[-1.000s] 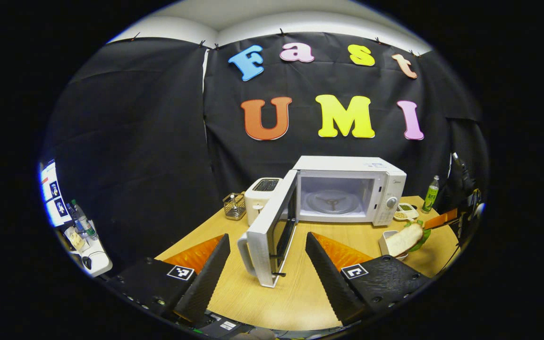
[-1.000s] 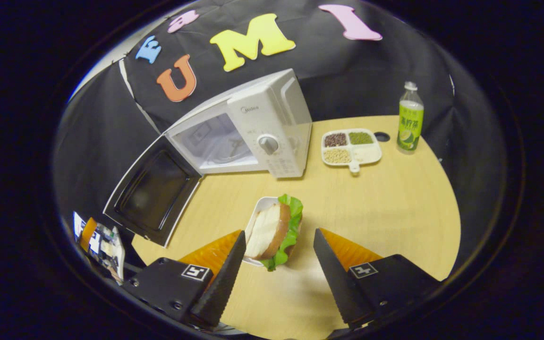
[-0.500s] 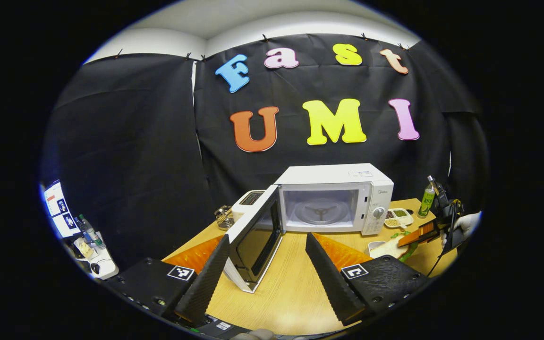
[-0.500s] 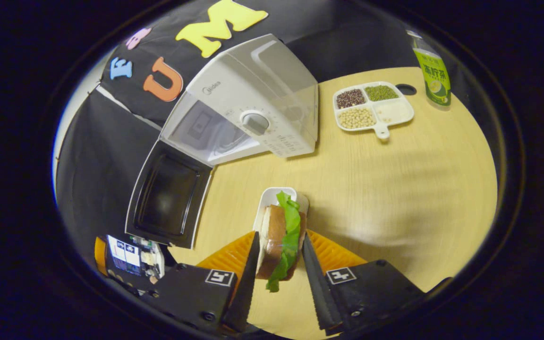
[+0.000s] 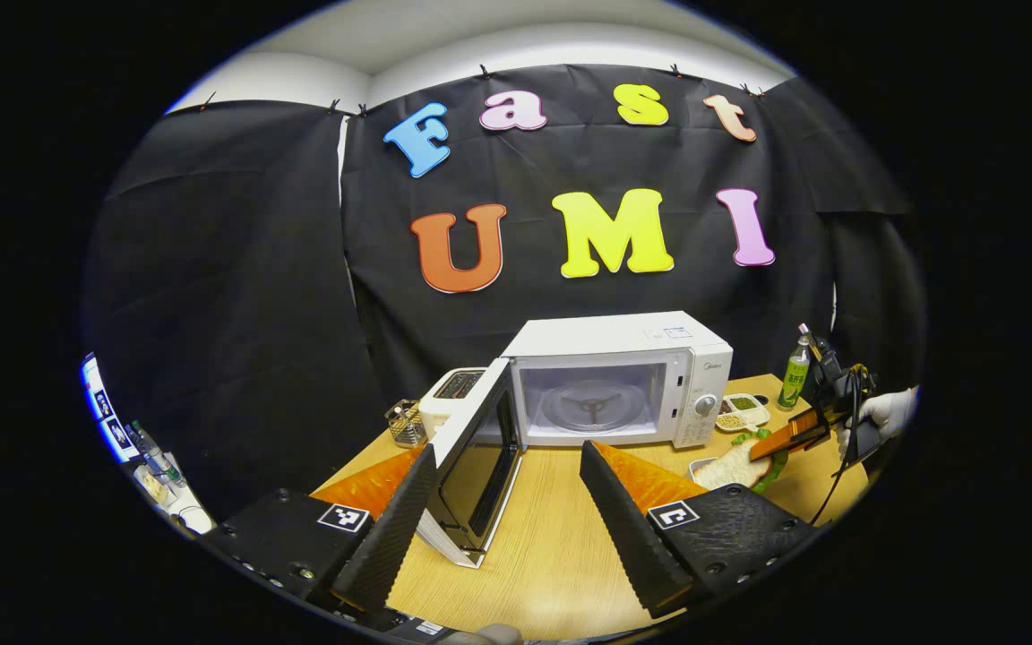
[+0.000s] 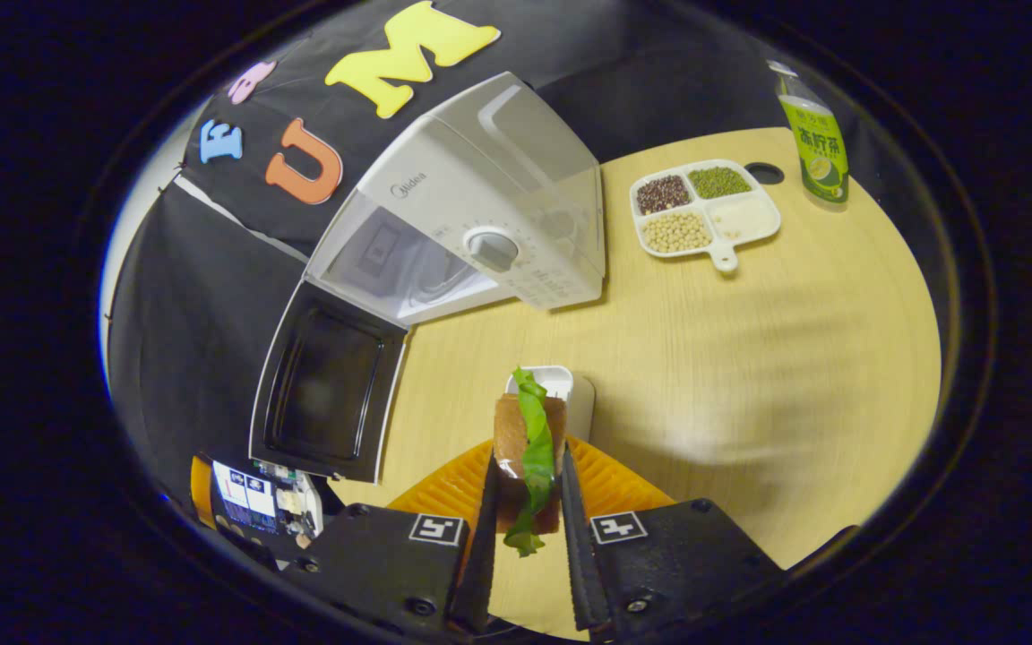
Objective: Open the microwave oven with the left hand, put the food in, and close the microwave oven.
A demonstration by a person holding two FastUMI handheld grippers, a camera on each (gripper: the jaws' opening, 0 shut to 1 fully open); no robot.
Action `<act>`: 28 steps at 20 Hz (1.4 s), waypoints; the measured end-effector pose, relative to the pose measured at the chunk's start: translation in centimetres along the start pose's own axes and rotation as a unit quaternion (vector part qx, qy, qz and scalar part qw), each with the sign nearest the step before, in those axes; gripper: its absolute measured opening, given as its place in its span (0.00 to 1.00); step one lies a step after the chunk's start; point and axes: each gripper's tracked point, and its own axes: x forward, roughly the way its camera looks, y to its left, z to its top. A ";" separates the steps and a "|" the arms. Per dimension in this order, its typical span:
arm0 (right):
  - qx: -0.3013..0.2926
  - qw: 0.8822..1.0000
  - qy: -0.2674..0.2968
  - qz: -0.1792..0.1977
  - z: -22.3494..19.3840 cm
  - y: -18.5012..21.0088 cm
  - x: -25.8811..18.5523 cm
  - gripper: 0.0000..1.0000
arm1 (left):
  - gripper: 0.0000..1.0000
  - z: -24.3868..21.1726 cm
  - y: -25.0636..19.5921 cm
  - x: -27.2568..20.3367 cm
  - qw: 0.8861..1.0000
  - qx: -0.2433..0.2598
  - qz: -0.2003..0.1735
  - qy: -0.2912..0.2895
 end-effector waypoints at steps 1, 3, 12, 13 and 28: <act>-0.003 1.000 -0.011 -0.001 0.3 0.8 -0.4 0.38 | 0.97 0.0 0.5 0.1 1.000 0.001 -0.006 -0.002; -0.008 0.999 -0.034 0.000 0.8 3.1 -1.1 0.38 | 0.97 -0.2 1.1 0.3 1.000 -0.004 -0.021 -0.001; 0.046 0.982 -0.175 0.053 5.1 14.5 2.0 0.38 | 0.97 0.1 3.9 1.0 0.998 0.008 -0.066 -0.002; 0.057 0.978 -0.191 0.055 5.6 15.3 2.9 0.38 | 0.97 0.0 4.1 1.1 0.998 0.008 -0.070 0.002; 0.287 0.880 -0.379 0.010 13.9 16.6 18.4 0.38 | 0.97 -1.1 7.2 4.1 0.997 0.032 -0.066 0.010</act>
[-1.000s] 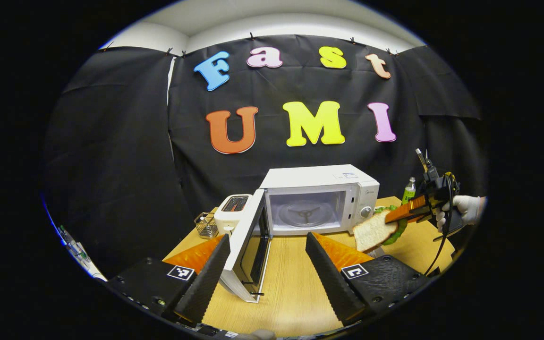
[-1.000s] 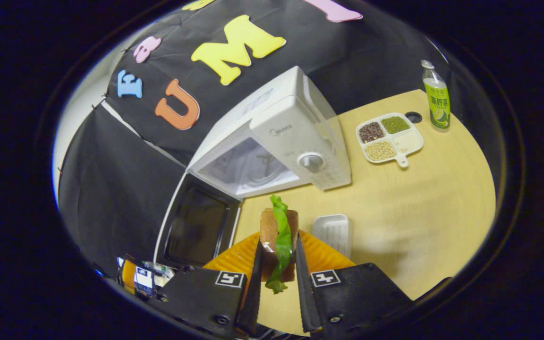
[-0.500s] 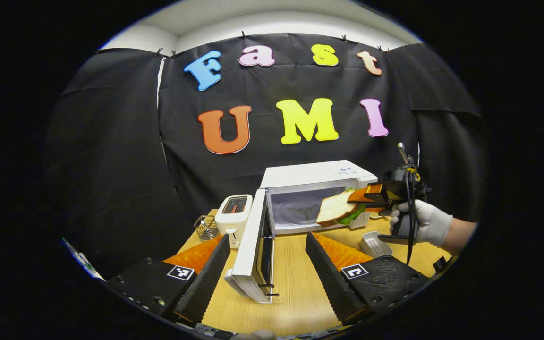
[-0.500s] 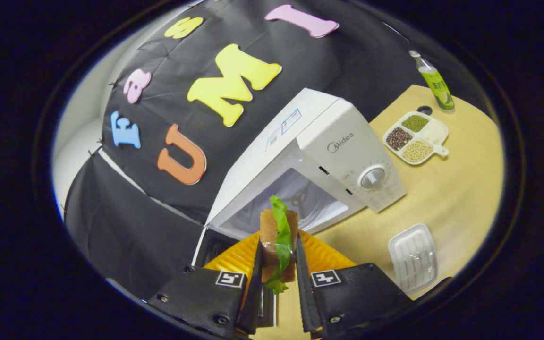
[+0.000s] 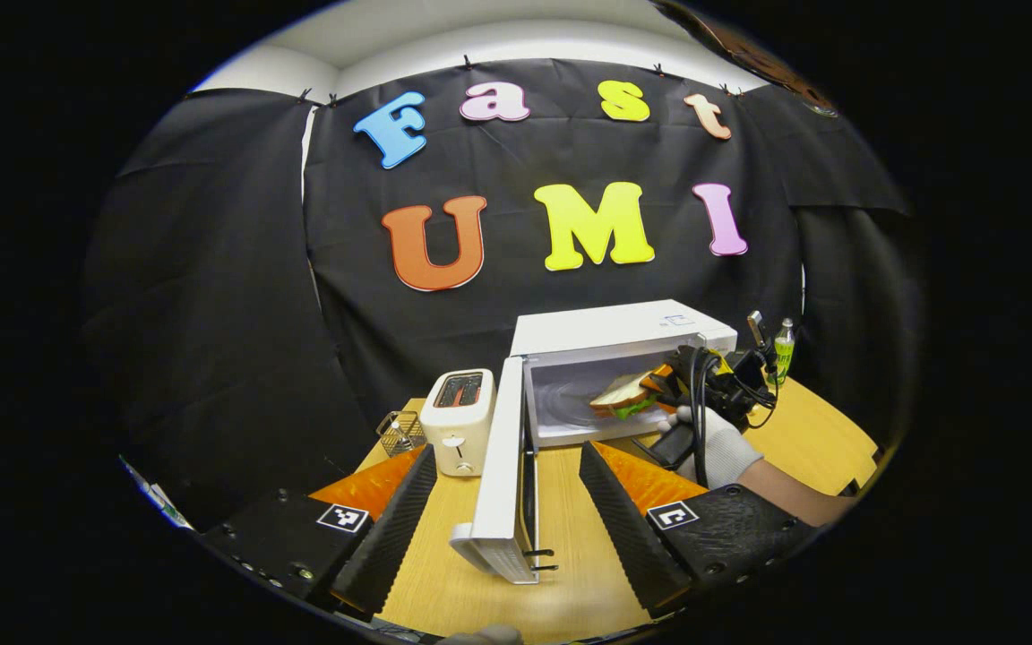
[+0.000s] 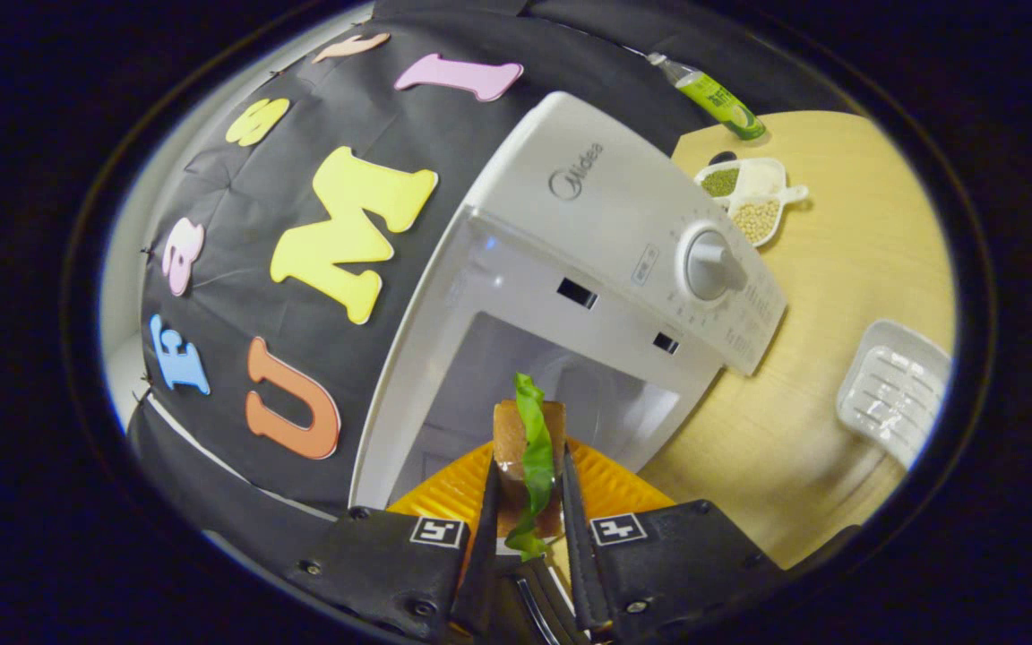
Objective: Open the microwave oven with the left hand, put the food in, and close the microwave oven.
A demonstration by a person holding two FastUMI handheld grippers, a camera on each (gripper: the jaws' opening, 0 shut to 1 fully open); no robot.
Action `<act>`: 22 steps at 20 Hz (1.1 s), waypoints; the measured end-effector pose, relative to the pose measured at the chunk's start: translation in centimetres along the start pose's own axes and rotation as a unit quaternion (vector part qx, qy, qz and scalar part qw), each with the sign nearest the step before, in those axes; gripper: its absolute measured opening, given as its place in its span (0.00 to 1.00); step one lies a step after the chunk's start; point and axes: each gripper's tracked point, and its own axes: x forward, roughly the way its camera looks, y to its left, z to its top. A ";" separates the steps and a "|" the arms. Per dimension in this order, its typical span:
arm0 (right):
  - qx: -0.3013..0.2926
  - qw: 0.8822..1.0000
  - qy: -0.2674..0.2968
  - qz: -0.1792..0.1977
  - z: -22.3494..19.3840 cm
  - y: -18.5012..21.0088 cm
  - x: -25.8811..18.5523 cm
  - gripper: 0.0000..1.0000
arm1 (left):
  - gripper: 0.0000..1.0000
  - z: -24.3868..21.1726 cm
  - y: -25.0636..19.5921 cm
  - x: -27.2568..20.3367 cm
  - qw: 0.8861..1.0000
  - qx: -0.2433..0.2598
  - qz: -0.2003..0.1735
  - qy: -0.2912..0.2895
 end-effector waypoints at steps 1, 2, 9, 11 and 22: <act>0.002 1.000 -0.002 0.001 -0.7 0.3 1.1 0.38 | 0.97 -0.3 0.2 0.2 1.000 -0.001 0.002 0.005; 0.005 1.000 -0.006 0.001 -1.1 0.5 2.1 0.38 | 0.97 -0.3 0.3 0.5 1.000 -0.004 0.004 0.006; -0.016 0.999 -0.051 -0.003 -3.1 0.7 6.5 0.38 | 0.97 0.2 1.5 1.7 1.000 0.014 0.020 -0.002; -0.037 0.998 -0.056 -0.017 -3.4 -0.1 7.2 0.32 | 0.97 0.2 1.6 2.1 1.000 0.013 0.022 0.004; -0.273 0.957 -0.089 -0.036 -0.8 -0.2 5.3 0.88 | 0.97 -1.2 3.5 2.8 0.999 0.010 0.040 0.009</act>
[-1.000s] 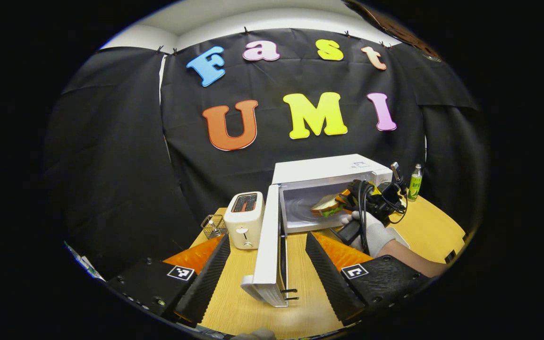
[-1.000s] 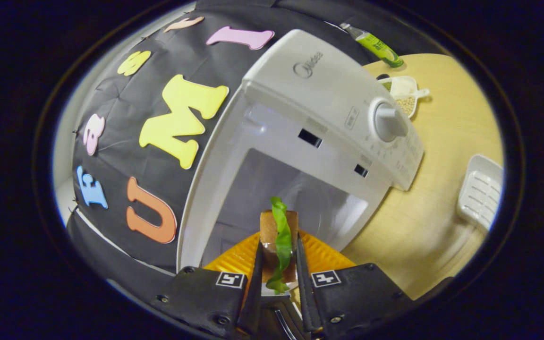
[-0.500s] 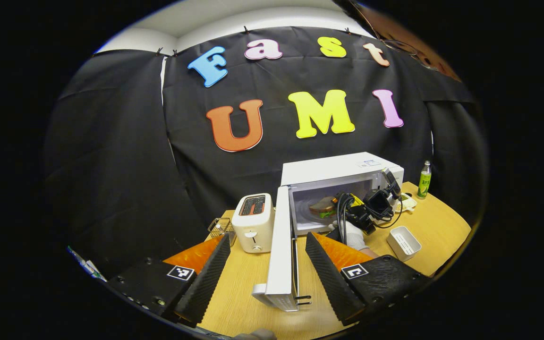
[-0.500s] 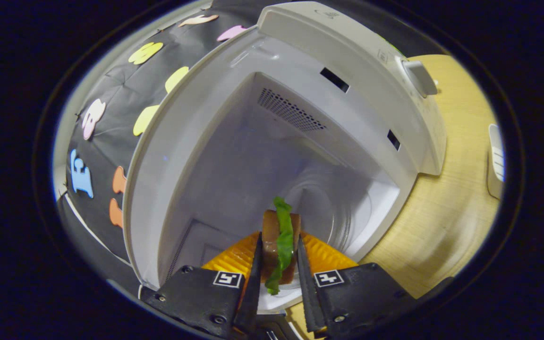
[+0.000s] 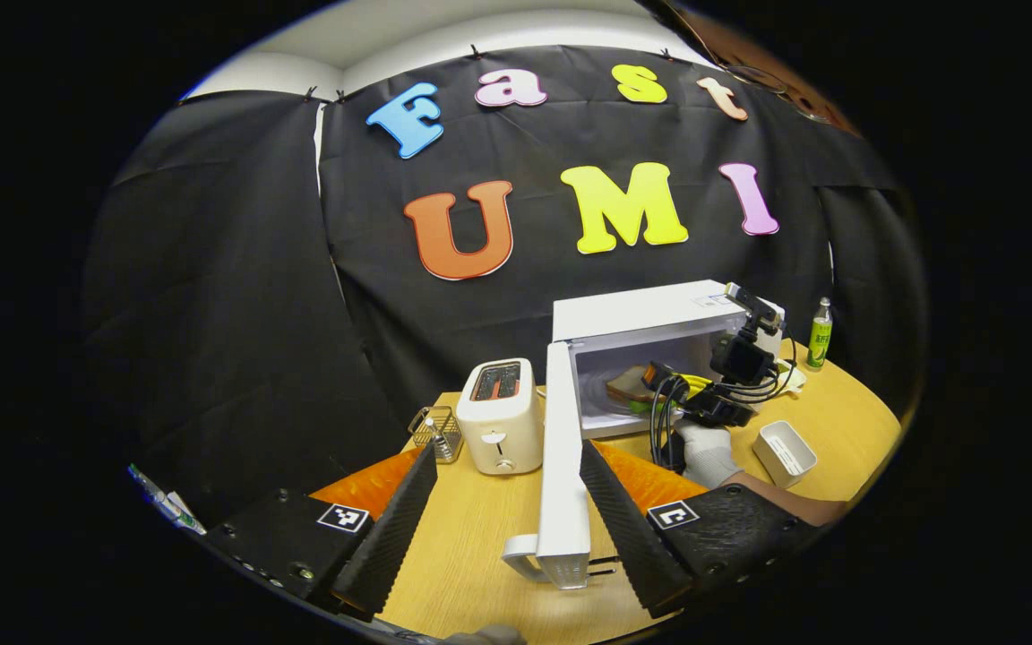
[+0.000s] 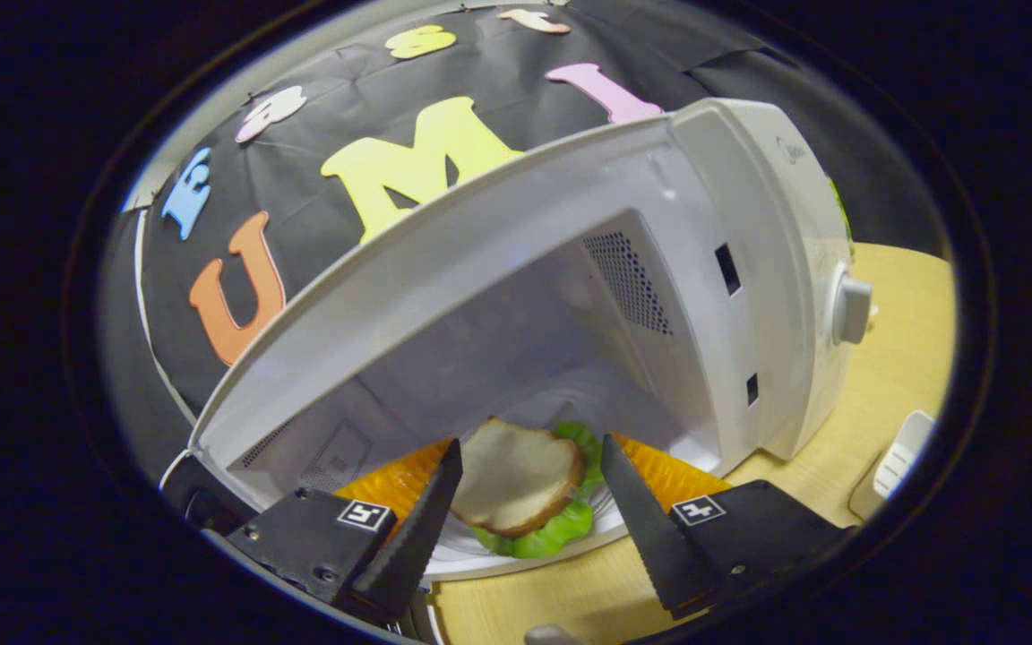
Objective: Open the microwave oven with the left hand, put the food in, and close the microwave oven.
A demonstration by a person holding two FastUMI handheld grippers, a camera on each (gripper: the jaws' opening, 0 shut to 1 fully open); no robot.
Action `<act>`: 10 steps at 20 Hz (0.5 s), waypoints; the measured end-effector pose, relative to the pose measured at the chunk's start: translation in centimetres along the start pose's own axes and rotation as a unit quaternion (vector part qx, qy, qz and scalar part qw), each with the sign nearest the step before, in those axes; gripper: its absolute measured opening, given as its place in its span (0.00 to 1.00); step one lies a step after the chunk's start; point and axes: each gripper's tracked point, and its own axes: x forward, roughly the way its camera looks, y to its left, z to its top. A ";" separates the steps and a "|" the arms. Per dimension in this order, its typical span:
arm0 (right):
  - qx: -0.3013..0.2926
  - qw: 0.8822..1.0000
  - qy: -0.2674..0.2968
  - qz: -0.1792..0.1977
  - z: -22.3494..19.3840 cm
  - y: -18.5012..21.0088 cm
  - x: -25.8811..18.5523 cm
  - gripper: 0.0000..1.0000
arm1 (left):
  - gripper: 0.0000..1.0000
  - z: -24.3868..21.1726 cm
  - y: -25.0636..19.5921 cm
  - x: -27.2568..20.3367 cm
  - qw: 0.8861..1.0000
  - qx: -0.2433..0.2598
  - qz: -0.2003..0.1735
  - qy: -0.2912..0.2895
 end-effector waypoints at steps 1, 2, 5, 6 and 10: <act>-0.008 1.000 0.001 0.005 0.2 0.0 -0.6 0.89 | 0.97 0.1 0.0 0.0 1.000 -0.001 -0.002 -0.003; -0.011 1.000 0.001 0.009 0.5 0.1 -1.5 0.90 | 0.97 0.2 -0.1 0.1 1.000 -0.002 -0.002 -0.003; -0.017 0.999 0.009 0.026 2.1 0.4 -3.7 0.90 | 0.97 0.5 -0.3 -0.1 1.000 -0.004 -0.005 -0.007; -0.027 0.999 0.012 0.031 2.9 0.4 -4.6 0.90 | 0.97 0.7 -0.3 -0.3 1.000 -0.004 -0.006 -0.011; -0.084 0.994 0.002 0.075 7.9 0.5 -8.8 0.90 | 0.97 1.6 -0.6 -0.9 1.000 -0.006 -0.012 -0.021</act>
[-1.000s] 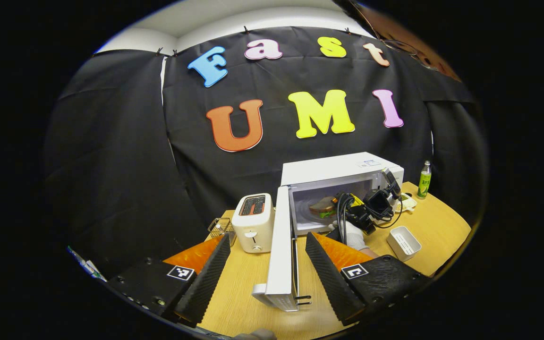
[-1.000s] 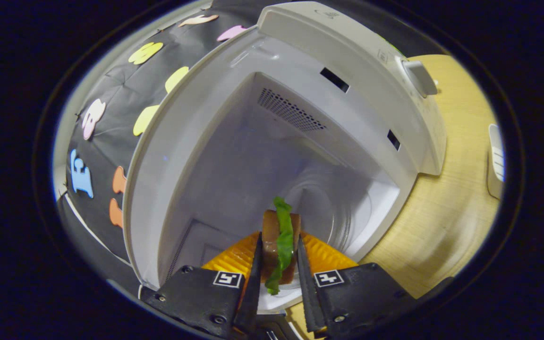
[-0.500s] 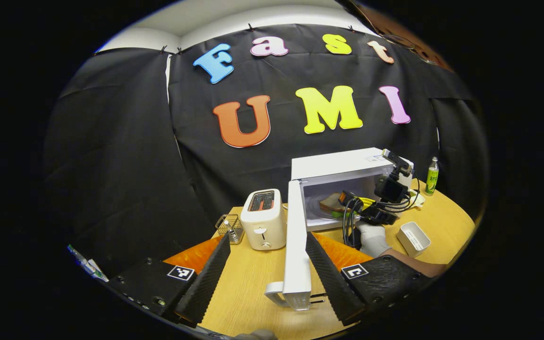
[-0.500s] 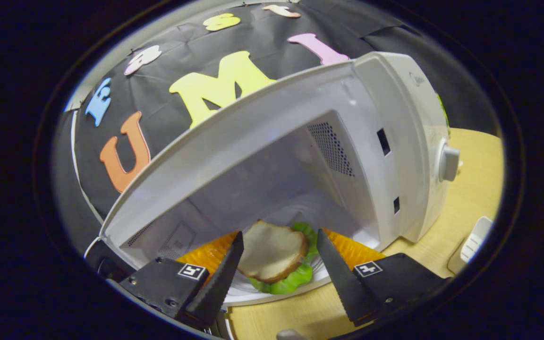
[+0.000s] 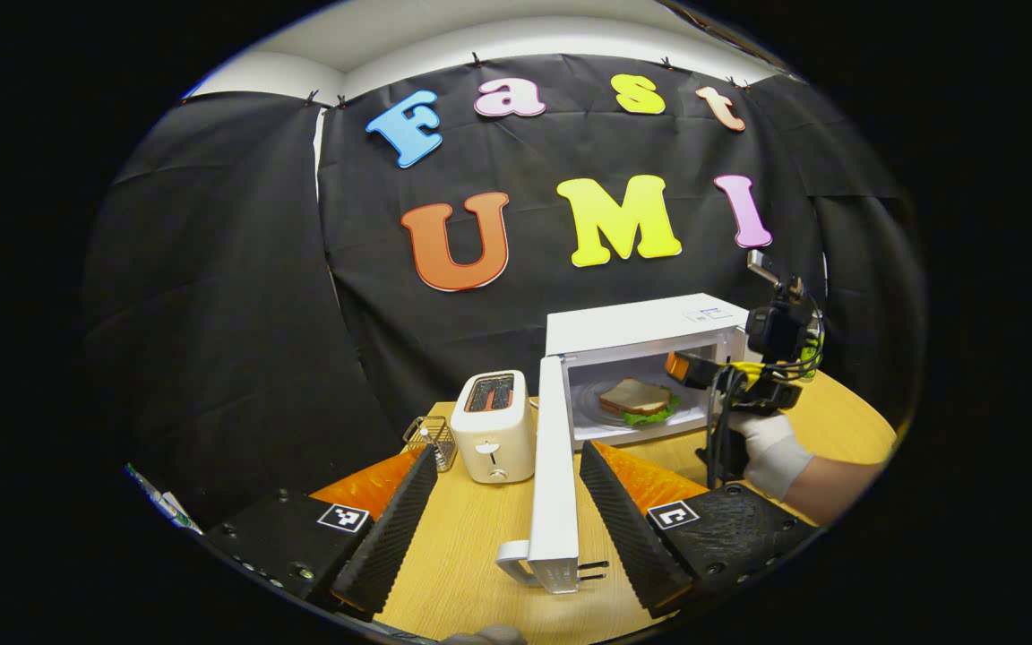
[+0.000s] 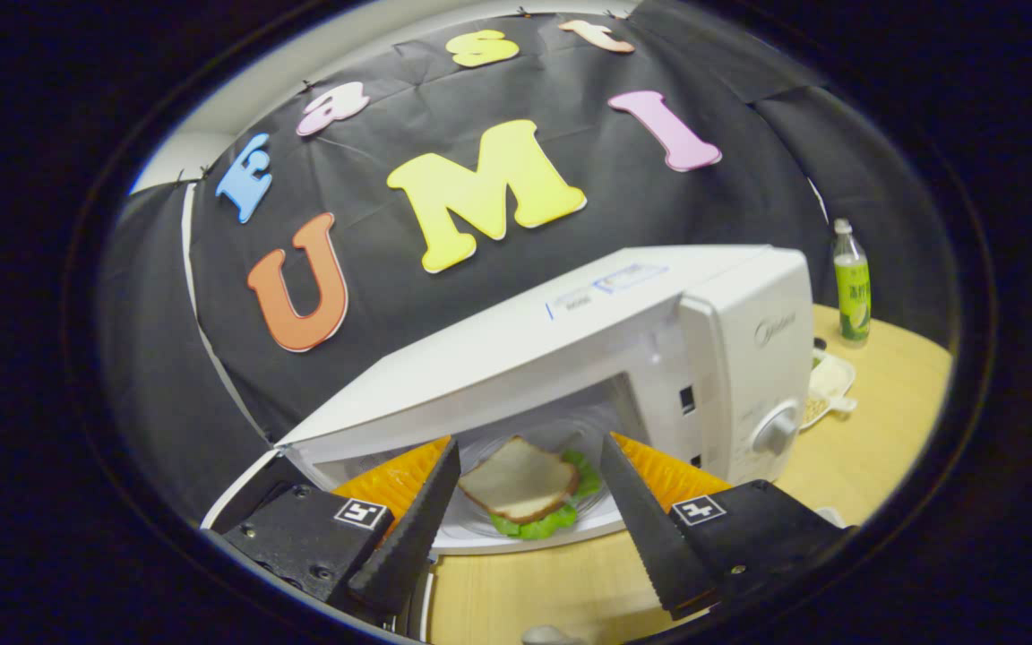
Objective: Open the microwave oven with the left hand, put the food in, and close the microwave oven.
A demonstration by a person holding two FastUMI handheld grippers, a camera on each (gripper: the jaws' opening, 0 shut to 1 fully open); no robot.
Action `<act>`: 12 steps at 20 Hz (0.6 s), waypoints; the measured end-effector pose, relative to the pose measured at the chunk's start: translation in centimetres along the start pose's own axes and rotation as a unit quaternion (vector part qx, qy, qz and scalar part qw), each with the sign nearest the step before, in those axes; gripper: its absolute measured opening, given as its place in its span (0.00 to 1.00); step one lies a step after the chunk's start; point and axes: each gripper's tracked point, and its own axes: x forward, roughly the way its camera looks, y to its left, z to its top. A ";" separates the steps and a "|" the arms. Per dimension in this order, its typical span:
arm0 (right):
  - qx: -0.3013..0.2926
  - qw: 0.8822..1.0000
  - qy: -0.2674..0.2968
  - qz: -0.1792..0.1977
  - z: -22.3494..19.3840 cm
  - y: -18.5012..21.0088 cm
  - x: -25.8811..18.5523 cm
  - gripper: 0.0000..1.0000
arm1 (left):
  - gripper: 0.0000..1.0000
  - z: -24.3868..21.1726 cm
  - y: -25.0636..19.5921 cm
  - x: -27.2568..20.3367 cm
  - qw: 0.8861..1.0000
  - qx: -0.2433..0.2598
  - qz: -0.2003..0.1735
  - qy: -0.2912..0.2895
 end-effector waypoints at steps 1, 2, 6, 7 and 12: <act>-0.018 1.000 -0.003 0.004 1.4 -0.4 -1.1 0.91 | 0.97 0.3 -0.1 -0.3 1.000 -0.003 -0.001 -0.005; -0.035 0.999 -0.006 0.004 3.0 -1.1 -2.4 1.00 | 0.97 0.4 -0.1 -0.3 1.000 -0.005 -0.001 -0.006; -0.082 0.996 -0.023 0.006 8.7 -3.7 -7.8 0.91 | 0.97 0.7 -0.1 -0.4 1.000 -0.015 -0.001 -0.015; -0.084 0.996 -0.021 0.004 9.8 -4.3 -9.1 1.00 | 0.97 0.7 -0.1 -0.4 1.000 -0.015 -0.002 -0.017; -0.121 0.992 -0.029 -0.024 15.6 -8.6 -15.5 0.92 | 0.97 1.0 -0.4 0.0 0.999 -0.019 -0.003 -0.030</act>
